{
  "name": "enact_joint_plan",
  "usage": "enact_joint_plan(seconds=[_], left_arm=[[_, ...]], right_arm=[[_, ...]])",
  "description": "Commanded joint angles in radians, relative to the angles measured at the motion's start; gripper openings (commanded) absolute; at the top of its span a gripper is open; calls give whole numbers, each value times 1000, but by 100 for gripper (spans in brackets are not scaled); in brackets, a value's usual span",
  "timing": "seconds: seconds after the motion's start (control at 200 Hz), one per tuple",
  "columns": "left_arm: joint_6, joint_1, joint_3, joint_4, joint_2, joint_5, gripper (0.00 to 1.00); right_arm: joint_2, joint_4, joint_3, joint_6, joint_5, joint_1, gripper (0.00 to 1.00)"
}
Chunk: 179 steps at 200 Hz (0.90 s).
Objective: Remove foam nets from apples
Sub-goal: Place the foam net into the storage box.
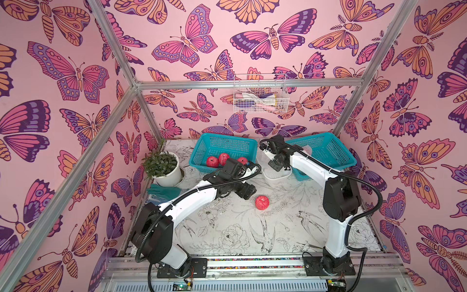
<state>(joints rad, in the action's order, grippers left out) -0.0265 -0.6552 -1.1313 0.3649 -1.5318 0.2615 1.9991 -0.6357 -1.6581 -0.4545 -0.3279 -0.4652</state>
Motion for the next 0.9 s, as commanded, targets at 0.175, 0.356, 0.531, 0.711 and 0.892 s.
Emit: enact_joint_plan(seconds=[0.175, 0.356, 0.531, 0.711, 0.892], left_arm=[[-26, 7, -28, 42, -17, 5, 81], [-19, 7, -32, 45, -20, 13, 81], [-20, 7, -35, 52, -17, 13, 81], [-17, 8, -38, 54, -16, 17, 81], [-11, 6, -56, 54, -17, 33, 81]], right_arm=[[96, 73, 21, -39, 36, 0, 3], [139, 93, 8, -11, 91, 12, 2], [154, 106, 23, 7, 135, 22, 3], [162, 98, 34, 35, 203, 34, 4], [115, 140, 85, 68, 278, 53, 11]])
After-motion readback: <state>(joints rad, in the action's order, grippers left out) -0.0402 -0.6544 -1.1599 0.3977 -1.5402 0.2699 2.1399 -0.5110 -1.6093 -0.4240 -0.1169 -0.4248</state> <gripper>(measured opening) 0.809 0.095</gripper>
